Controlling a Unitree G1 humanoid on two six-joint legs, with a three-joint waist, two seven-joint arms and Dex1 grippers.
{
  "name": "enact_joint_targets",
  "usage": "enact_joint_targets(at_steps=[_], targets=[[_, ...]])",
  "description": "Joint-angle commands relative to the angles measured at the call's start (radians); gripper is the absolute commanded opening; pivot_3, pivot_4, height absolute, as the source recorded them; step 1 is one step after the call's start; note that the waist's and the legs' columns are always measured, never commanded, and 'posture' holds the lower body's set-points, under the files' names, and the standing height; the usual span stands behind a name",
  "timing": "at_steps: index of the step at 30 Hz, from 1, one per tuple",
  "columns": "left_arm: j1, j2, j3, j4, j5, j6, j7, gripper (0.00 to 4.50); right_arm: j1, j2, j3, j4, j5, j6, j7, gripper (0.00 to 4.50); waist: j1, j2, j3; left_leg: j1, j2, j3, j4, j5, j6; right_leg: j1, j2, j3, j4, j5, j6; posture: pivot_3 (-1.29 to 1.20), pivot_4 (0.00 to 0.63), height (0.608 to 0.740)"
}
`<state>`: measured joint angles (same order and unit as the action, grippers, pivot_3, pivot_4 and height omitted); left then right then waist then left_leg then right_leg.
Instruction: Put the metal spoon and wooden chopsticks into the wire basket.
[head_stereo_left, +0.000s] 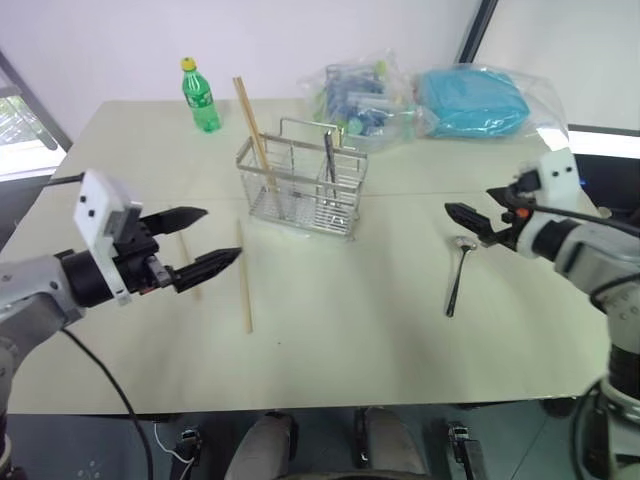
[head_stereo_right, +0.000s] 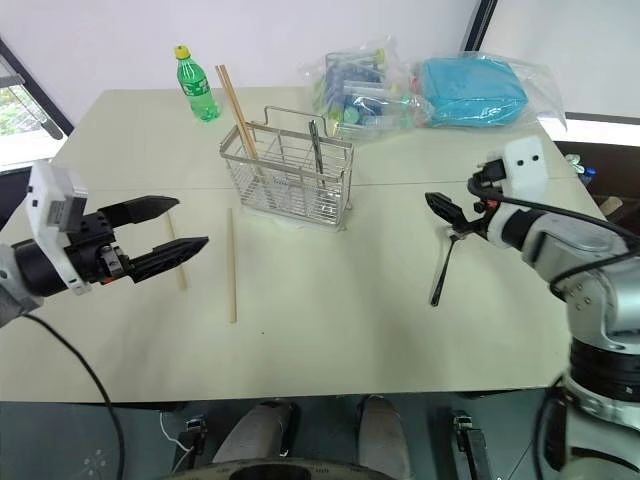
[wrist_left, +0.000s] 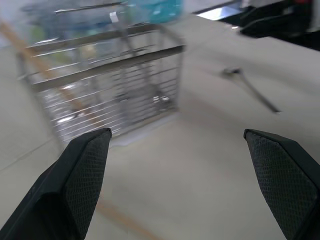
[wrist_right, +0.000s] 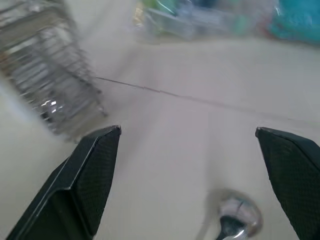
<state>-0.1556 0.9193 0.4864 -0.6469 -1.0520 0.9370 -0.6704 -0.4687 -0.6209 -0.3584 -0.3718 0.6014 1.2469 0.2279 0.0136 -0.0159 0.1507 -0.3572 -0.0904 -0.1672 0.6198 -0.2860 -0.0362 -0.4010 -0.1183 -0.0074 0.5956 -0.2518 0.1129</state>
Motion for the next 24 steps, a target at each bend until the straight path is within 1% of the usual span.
enact_joint_targets(at_steps=[1, 5, 9, 11, 15, 18, 24], targets=[[-0.052, 0.029, -0.06, 0.025, 0.001, -0.018, -0.039, 4.5, -0.061, 0.092, -0.086, -0.055, -0.053, 0.207, -0.161, 4.43, 0.002, 0.001, 0.0, -0.001, 0.0, 0.0, 0.0, 0.0, 0.0, -0.001, 0.0, 0.0, 0.0, 0.0, 0.0, 0.0, 0.15, 0.721], [-0.157, 0.03, -0.168, 0.092, 0.07, -0.057, -0.071, 4.5, -0.042, 0.149, -0.086, -0.08, -0.129, 0.28, -0.234, 4.43, 0.002, 0.001, 0.0, -0.001, -0.002, 0.0, 0.0, 0.0, 0.0, -0.001, 0.0, 0.0, 0.0, 0.001, 0.0, 0.0, 0.15, 0.721], [-0.219, 0.021, -0.208, 0.117, 0.058, -0.051, -0.094, 4.5, -0.054, 0.215, -0.133, -0.059, -0.2, 0.324, -0.284, 4.43, -0.006, 0.001, 0.0, 0.0, -0.002, 0.002, 0.0, 0.0, 0.0, -0.001, 0.0, 0.002, 0.001, 0.002, 0.003, 0.0, 0.15, 0.721], [-0.23, 0.023, -0.223, 0.114, 0.06, -0.051, -0.108, 4.5, -0.052, 0.23, -0.134, -0.046, -0.218, 0.324, -0.28, 4.43, -0.009, 0.001, 0.0, 0.001, -0.001, 0.003, -0.002, 0.001, -0.001, -0.002, 0.0, 0.002, 0.002, 0.002, 0.003, 0.0, 0.15, 0.721], [-0.248, 0.028, -0.245, 0.104, 0.049, -0.046, -0.133, 4.5, -0.078, 0.297, -0.147, 0.03, -0.255, 0.294, -0.282, 4.43, -0.019, 0.001, 0.0, 0.002, 0.0, 0.003, -0.004, 0.002, -0.002, -0.003, 0.002, 0.002, 0.002, 0.003, 0.003, 0.0, 0.15, 0.721], [-0.264, 0.024, -0.257, 0.097, 0.046, -0.039, -0.13, 4.5, -0.083, 0.298, -0.114, 0.091, -0.277, 0.221, -0.268, 4.43, -0.025, 0.001, 0.0, 0.002, 0.0, 0.003, -0.004, 0.002, -0.002, -0.003, 0.002, 0.003, 0.003, 0.003, 0.003, 0.0, 0.15, 0.721], [-0.281, 0.019, -0.269, 0.088, 0.053, -0.037, -0.113, 4.5, -0.078, 0.335, -0.122, 0.148, -0.301, 0.188, -0.275, 4.43, -0.026, 0.001, 0.0, 0.002, 0.0, 0.002, -0.005, 0.002, -0.003, -0.003, 0.002, 0.003, 0.003, 0.004, 0.005, 0.0, 0.15, 0.721]])
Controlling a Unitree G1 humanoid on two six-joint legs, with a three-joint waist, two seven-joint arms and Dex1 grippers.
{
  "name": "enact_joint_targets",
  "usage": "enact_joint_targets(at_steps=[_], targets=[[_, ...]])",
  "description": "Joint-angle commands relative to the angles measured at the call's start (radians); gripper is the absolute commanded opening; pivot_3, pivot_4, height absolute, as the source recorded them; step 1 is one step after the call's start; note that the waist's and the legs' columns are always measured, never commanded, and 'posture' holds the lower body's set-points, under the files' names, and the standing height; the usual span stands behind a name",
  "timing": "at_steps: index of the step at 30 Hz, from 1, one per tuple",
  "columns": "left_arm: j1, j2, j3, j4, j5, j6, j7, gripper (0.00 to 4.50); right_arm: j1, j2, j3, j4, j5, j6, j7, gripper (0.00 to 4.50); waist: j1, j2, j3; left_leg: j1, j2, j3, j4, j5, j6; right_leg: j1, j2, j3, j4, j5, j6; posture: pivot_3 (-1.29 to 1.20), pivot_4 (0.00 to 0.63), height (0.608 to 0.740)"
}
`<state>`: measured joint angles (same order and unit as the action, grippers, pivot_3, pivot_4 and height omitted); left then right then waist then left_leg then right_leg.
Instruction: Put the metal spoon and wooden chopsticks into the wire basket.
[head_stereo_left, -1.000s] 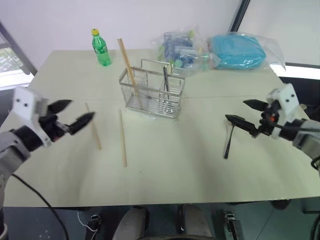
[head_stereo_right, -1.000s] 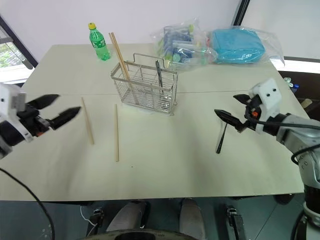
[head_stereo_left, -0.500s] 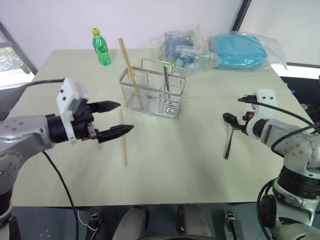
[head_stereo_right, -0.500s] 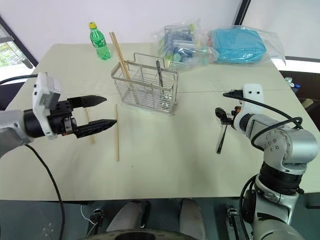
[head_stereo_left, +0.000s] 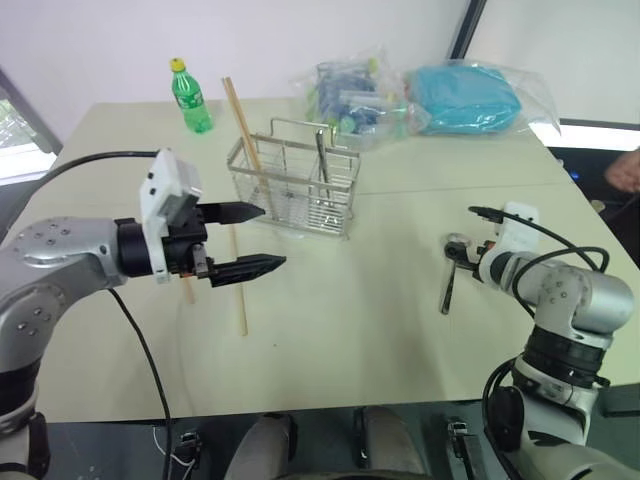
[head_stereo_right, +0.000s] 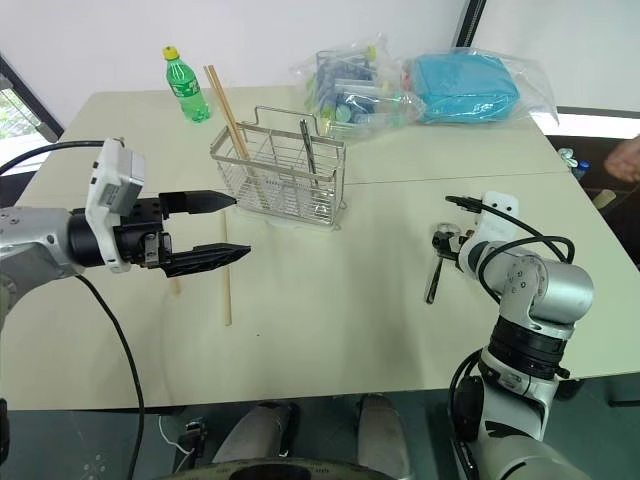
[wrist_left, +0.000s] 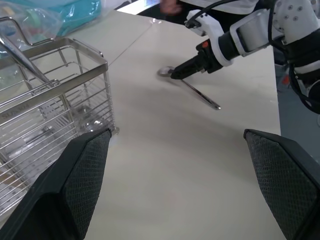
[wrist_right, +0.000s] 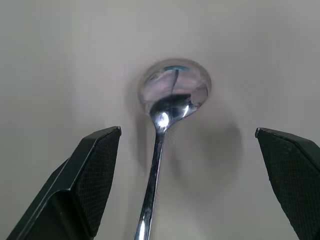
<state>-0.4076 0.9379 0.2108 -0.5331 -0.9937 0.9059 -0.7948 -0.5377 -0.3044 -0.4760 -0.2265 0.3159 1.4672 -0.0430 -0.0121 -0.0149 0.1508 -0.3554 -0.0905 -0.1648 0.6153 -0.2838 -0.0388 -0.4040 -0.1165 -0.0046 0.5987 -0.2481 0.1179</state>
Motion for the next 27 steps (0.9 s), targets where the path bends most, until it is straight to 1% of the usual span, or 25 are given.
enact_joint_targets(at_steps=[1, 3, 4, 6, 11, 13, 17, 21, 24, 27], targets=[[-0.034, -0.001, 0.006, -0.029, -0.01, -0.002, 0.018, 4.5, -0.009, 0.036, 0.0, 0.018, -0.022, -0.048, -0.011, 4.43, 0.0, 0.0, 0.0, 0.0, 0.0, 0.0, 0.0, 0.0, 0.0, 0.0, 0.0, 0.0, 0.0, 0.0, 0.0, 0.0, 0.15, 0.721], [-0.039, 0.0, 0.01, -0.035, -0.021, 0.005, 0.028, 4.5, -0.016, 0.065, 0.001, 0.047, -0.033, -0.073, -0.022, 4.43, -0.002, 0.0, 0.0, 0.0, 0.0, 0.0, 0.0, 0.0, 0.0, 0.0, 0.0, 0.0, 0.0, 0.0, 0.0, 0.0, 0.15, 0.721], [-0.041, 0.002, 0.014, -0.038, -0.026, 0.009, 0.03, 4.5, -0.023, 0.079, 0.001, 0.064, -0.038, -0.084, -0.026, 4.2, -0.003, -0.001, -0.001, 0.0, 0.0, 0.0, 0.0, 0.0, 0.0, 0.0, 0.0, 0.0, 0.0, 0.0, 0.0, 0.0, 0.15, 0.721], [-0.045, 0.005, 0.02, -0.04, -0.034, 0.014, 0.034, 4.5, -0.035, 0.098, 0.002, 0.091, -0.044, -0.102, -0.029, 3.58, -0.006, -0.002, -0.001, 0.001, 0.0, 0.0, 0.0, 0.0, -0.001, 0.0, 0.0, 0.0, 0.0, 0.001, 0.0, 0.0, 0.15, 0.721], [-0.061, 0.006, 0.023, -0.026, -0.033, 0.016, 0.049, 4.5, -0.042, 0.106, 0.018, 0.119, -0.054, -0.136, -0.019, 1.12, -0.007, -0.002, -0.001, 0.002, 0.001, 0.0, 0.0, 0.0, -0.001, 0.0, 0.002, 0.001, 0.001, 0.001, 0.0, 0.0, 0.15, 0.721], [-0.069, 0.002, 0.021, -0.021, -0.032, 0.017, 0.055, 4.5, -0.04, 0.105, 0.02, 0.119, -0.053, -0.138, -0.015, 0.06, -0.007, -0.002, -0.001, 0.002, 0.001, 0.0, 0.0, 0.0, -0.001, 0.0, 0.002, 0.001, 0.001, 0.001, 0.0, 0.0, 0.15, 0.721], [-0.075, -0.002, 0.021, -0.012, -0.031, 0.014, 0.057, 4.5, -0.026, 0.094, 0.038, 0.092, -0.054, -0.136, -0.006, 0.02, -0.007, -0.002, -0.001, 0.002, 0.001, 0.0, 0.0, 0.001, -0.001, 0.0, 0.002, 0.001, 0.001, 0.001, -0.001, 0.0, 0.15, 0.721], [-0.075, -0.009, 0.017, 0.006, -0.012, -0.001, 0.056, 4.5, -0.033, 0.036, 0.069, 0.057, -0.062, -0.186, 0.024, 0.02, -0.005, -0.001, -0.001, 0.001, 0.001, 0.0, 0.0, 0.001, -0.001, 0.0, 0.002, 0.001, 0.001, 0.001, -0.001, 0.0, 0.15, 0.721], [-0.079, -0.019, 0.02, 0.022, 0.002, -0.015, 0.059, 4.5, -0.065, -0.011, 0.101, 0.026, -0.057, -0.263, 0.067, 0.02, -0.003, 0.0, 0.0, 0.001, 0.0, 0.0, 0.0, 0.001, -0.002, -0.001, 0.002, 0.001, 0.001, 0.001, 0.0, 0.0, 0.15, 0.721], [-0.096, -0.053, 0.028, 0.046, 0.009, -0.027, 0.098, 4.5, -0.156, -0.067, 0.165, -0.01, -0.044, -0.461, 0.17, 0.02, -0.003, 0.001, 0.0, 0.0, 0.0, 0.001, 0.0, 0.001, -0.002, -0.001, 0.002, 0.001, 0.001, 0.001, 0.0, 0.0, 0.15, 0.721]])
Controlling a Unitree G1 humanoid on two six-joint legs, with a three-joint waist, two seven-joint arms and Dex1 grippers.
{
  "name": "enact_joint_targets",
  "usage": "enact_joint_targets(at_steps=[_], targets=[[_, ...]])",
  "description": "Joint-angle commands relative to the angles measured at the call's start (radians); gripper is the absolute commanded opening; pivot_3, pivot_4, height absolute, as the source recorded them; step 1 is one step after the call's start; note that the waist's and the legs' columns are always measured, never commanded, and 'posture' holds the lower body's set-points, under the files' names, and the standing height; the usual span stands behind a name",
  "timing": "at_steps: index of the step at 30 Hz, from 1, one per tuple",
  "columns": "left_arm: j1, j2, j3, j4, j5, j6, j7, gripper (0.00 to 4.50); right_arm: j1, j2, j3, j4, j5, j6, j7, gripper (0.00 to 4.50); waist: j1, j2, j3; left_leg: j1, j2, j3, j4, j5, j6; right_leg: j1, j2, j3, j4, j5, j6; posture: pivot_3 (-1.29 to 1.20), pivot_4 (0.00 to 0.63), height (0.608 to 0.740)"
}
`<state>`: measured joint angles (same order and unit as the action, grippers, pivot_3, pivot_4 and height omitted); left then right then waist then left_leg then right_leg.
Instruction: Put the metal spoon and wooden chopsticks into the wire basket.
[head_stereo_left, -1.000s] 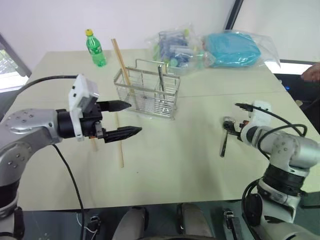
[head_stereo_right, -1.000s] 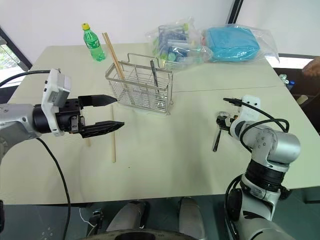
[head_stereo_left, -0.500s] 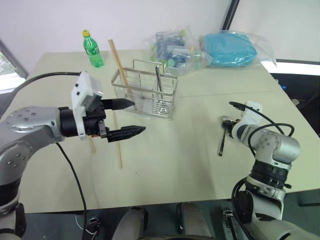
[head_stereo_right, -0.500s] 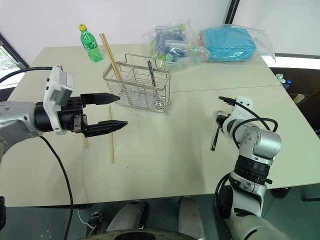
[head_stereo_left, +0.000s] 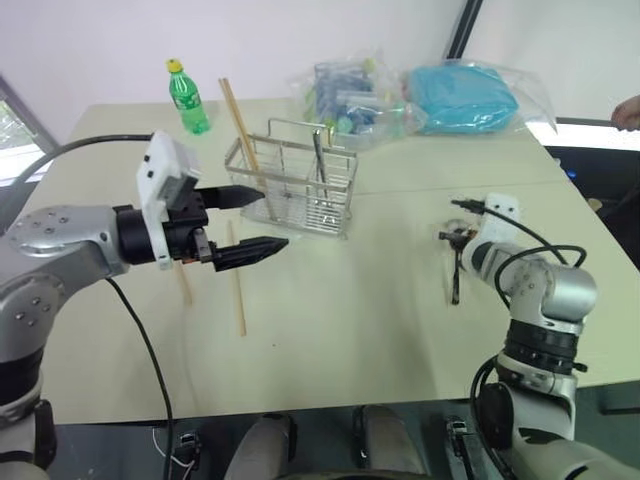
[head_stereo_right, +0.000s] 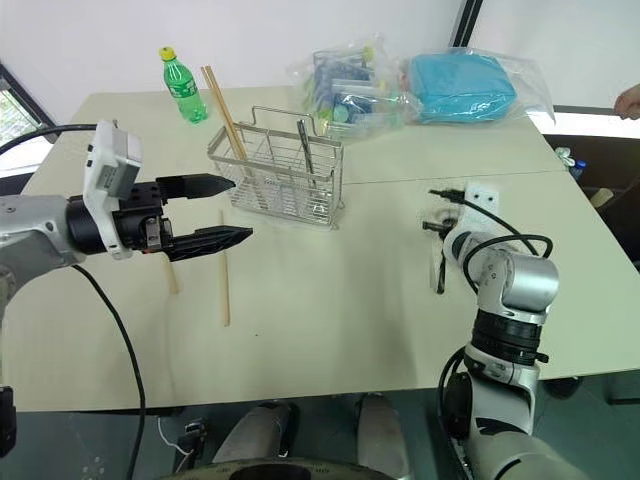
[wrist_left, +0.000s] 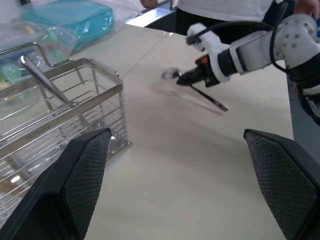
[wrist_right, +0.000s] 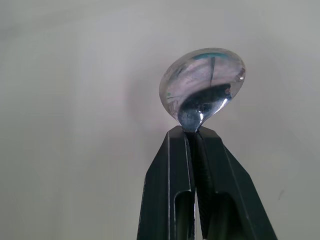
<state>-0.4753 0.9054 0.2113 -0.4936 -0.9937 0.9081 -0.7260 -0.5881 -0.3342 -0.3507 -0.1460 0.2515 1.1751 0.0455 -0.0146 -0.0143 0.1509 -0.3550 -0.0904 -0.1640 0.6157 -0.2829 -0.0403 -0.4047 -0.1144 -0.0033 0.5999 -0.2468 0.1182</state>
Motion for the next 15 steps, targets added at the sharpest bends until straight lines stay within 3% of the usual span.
enact_joint_targets(at_steps=[1, 5, 11, 15], targets=[[-0.033, -0.031, 0.029, 0.013, 0.013, -0.032, 0.041, 4.5, -0.139, -0.041, 0.05, -0.095, 0.033, -0.216, 0.106, 0.02, -0.004, 0.0, 0.0, 0.0, 0.0, 0.0, 0.0, 0.0, 0.0, 0.0, 0.0, 0.0, 0.0, 0.001, 0.001, 0.0, 0.15, 0.721], [-0.05, -0.064, 0.038, 0.029, 0.036, -0.051, 0.082, 4.5, -0.26, -0.005, 0.105, -0.065, 0.057, -0.394, 0.18, 0.02, -0.007, -0.001, -0.001, 0.001, 0.001, 0.0, -0.001, 0.004, -0.007, 0.0, 0.003, 0.0, 0.0, 0.001, 0.002, 0.0, 0.15, 0.721], [-0.106, -0.159, 0.073, 0.107, 0.074, -0.083, 0.229, 4.5, -0.448, 0.2, 0.141, 0.15, 0.086, -0.573, 0.134, 0.02, -0.003, -0.002, -0.001, 0.0, 0.002, -0.001, 0.0, 0.005, -0.008, -0.001, 0.001, 0.001, 0.001, 0.001, 0.001, 0.0, 0.15, 0.721], [-0.132, -0.22, 0.09, 0.109, 0.092, -0.099, 0.318, 4.5, -0.49, 0.298, 0.189, 0.298, 0.064, -0.708, 0.146, 0.02, -0.003, -0.003, -0.002, 0.0, 0.001, -0.001, 0.0, 0.005, -0.009, -0.003, 0.001, 0.001, 0.003, 0.002, 0.0, 0.0, 0.15, 0.721]])
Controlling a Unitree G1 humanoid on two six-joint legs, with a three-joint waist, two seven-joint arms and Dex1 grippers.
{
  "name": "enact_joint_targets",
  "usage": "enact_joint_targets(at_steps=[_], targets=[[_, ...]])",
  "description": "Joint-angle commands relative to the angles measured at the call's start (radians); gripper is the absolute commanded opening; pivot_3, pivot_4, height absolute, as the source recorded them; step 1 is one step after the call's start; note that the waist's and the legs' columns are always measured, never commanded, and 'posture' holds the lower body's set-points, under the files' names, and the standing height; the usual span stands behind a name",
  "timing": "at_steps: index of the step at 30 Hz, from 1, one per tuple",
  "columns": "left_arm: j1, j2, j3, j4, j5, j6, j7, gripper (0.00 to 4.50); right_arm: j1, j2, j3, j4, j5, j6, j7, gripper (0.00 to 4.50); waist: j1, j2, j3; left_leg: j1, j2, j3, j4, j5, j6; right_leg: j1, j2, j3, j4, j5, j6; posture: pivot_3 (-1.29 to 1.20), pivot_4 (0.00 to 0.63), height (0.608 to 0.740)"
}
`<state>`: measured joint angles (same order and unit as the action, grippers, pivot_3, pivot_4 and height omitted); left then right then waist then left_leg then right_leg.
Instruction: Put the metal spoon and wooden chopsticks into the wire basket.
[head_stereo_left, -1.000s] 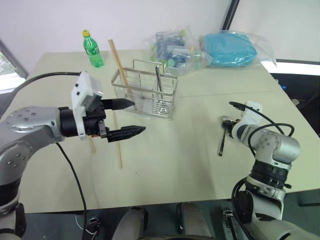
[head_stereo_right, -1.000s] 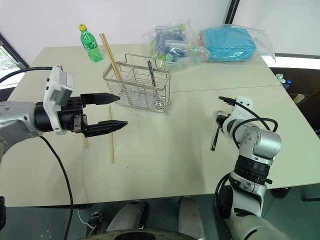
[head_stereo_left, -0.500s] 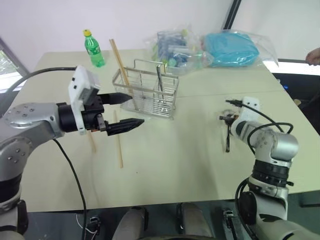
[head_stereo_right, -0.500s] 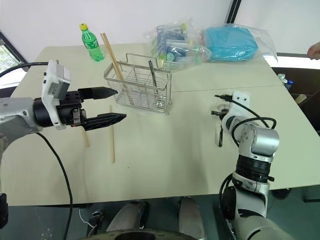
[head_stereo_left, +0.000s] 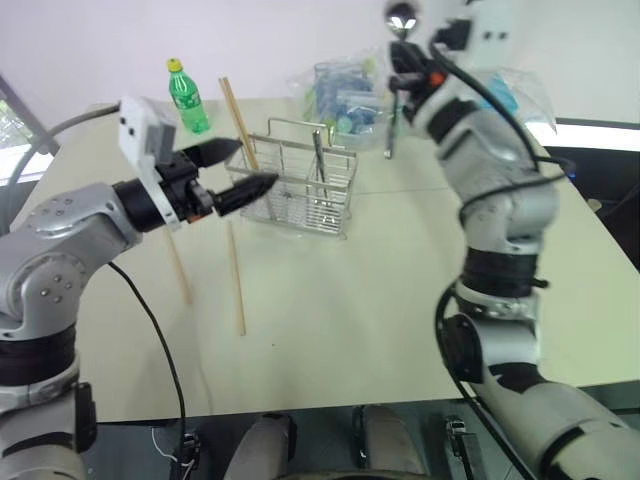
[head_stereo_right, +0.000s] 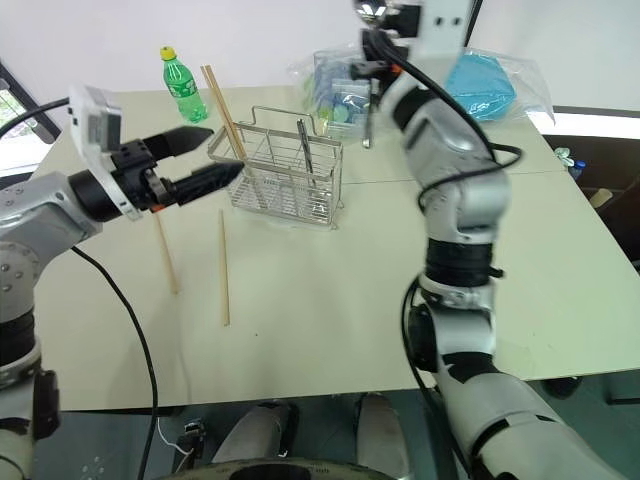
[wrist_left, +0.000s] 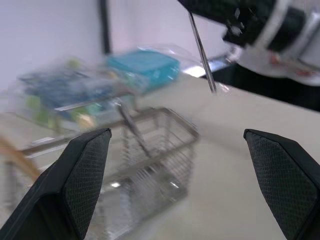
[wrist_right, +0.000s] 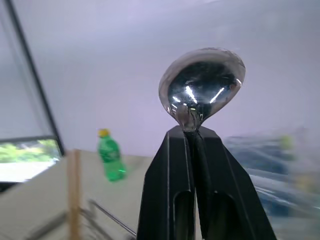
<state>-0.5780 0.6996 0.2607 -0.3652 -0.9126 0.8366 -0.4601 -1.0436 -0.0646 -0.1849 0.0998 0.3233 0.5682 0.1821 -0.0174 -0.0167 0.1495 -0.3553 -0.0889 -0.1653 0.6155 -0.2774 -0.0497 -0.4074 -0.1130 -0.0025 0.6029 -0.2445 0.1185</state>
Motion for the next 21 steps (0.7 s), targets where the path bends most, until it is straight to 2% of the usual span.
enact_joint_targets(at_steps=[1, 9, 12, 18, 19, 21], targets=[[-0.033, -0.022, 0.046, -0.024, 0.009, -0.025, 0.066, 4.5, -0.034, 0.04, 0.036, 0.079, -0.014, -0.131, 0.019, 0.02, 0.0, -0.001, 0.0, 0.0, 0.0, -0.001, 0.0, 0.0, 0.0, 0.0, 0.0, 0.0, 0.001, 0.0, 0.0, 0.0, 0.15, 0.721], [-0.018, -0.02, 0.081, -0.074, -0.016, 0.007, 0.127, 4.5, 0.031, 0.089, 0.089, 0.211, -0.022, -0.322, 0.103, 0.02, -0.004, -0.001, 0.0, 0.0, -0.001, 0.0, 0.0, 0.001, -0.001, -0.002, 0.0, 0.0, 0.007, 0.0, 0.0, 0.0, 0.15, 0.721], [-0.01, -0.013, 0.098, -0.096, -0.033, 0.023, 0.148, 4.5, 0.059, 0.1, 0.08, 0.228, -0.009, -0.374, 0.124, 0.98, -0.004, -0.001, 0.0, 0.0, -0.001, 0.0, 0.0, 0.001, -0.002, -0.002, 0.0, 0.0, 0.008, 0.0, 0.0, 0.0, 0.15, 0.721], [0.01, 0.02, 0.137, -0.11, -0.063, 0.049, 0.163, 4.5, 0.112, 0.062, 0.055, 0.161, 0.003, -0.35, 0.109, 4.2, -0.004, -0.001, -0.001, 0.0, 0.0, 0.0, 0.0, 0.001, -0.002, -0.003, 0.0, 0.001, 0.009, 0.0, 0.0, 0.0, 0.15, 0.721], [0.017, 0.029, 0.15, -0.108, -0.071, 0.055, 0.162, 4.5, 0.112, 0.046, 0.045, 0.146, 0.01, -0.334, 0.106, 4.46, -0.004, -0.001, 0.0, 0.0, 0.0, 0.0, 0.0, 0.001, -0.002, -0.003, 0.0, 0.001, 0.009, 0.0, 0.0, 0.0, 0.15, 0.721], [0.034, 0.05, 0.17, -0.098, -0.076, 0.06, 0.157, 4.5, 0.108, 0.016, 0.025, 0.123, 0.028, -0.302, 0.098, 4.46, -0.003, -0.001, 0.0, 0.0, -0.001, 0.0, 0.0, 0.001, -0.002, -0.003, 0.0, 0.001, 0.009, 0.0, 0.0, 0.0, 0.15, 0.721]])
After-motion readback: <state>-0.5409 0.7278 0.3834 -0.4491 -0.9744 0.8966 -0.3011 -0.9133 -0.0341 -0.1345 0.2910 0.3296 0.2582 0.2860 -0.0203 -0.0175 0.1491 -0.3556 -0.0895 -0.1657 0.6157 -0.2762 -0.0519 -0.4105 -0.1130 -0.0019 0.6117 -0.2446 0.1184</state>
